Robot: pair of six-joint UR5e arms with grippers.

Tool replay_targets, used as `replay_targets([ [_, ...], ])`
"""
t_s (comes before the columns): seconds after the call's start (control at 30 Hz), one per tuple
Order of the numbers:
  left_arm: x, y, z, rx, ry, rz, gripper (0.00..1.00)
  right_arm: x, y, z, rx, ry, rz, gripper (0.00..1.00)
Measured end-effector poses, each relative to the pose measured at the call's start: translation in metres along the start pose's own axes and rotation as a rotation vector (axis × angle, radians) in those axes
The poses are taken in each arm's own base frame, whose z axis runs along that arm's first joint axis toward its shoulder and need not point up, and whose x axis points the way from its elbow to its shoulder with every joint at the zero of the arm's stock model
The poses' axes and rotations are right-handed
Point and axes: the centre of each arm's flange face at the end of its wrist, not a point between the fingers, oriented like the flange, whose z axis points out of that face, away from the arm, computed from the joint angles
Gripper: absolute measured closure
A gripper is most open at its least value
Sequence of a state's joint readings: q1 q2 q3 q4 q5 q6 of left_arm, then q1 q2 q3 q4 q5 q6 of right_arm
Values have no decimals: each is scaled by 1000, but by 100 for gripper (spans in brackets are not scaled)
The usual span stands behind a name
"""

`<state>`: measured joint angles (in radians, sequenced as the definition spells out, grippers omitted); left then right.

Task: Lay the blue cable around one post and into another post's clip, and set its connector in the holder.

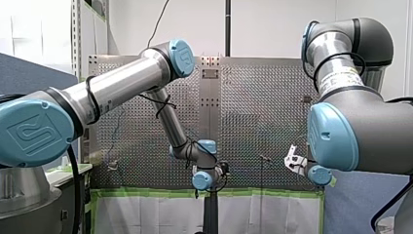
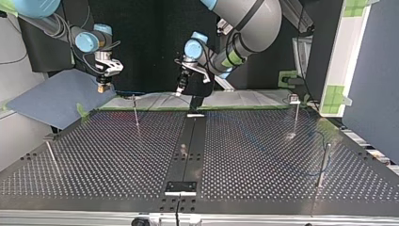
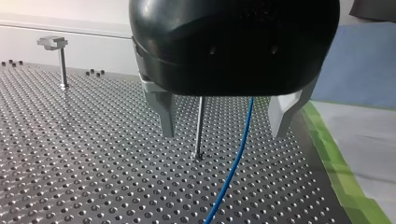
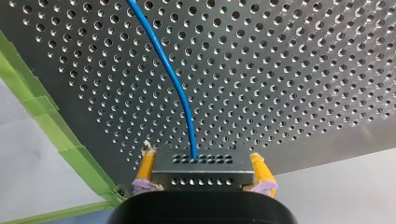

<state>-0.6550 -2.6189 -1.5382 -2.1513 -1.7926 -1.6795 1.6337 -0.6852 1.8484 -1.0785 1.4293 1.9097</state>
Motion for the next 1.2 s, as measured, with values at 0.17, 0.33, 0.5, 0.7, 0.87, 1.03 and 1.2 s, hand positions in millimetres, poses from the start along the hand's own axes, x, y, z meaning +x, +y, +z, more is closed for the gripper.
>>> replay_targets([
  [0.17,-2,0,3,11,-22,32,2,0,0,0,0,-1,0,100],
  [0.33,-2,-3,5,33,-42,71,2,0,0,0,-1,-2,-1,100],
  [0.5,0,-1,6,30,-45,113,2,-1,0,-1,-1,-4,0,100],
  [0.7,-1,2,8,24,-49,162,2,0,0,0,-1,-4,0,100],
  [0.87,-2,3,11,24,-60,199,2,0,0,-1,-1,-4,0,100],
  [1.03,12,0,13,26,-36,250,2,-1,-1,0,-1,-4,0,100],
  [1.2,31,2,20,10,-7,305,2,0,-1,0,0,-3,1,100],
])
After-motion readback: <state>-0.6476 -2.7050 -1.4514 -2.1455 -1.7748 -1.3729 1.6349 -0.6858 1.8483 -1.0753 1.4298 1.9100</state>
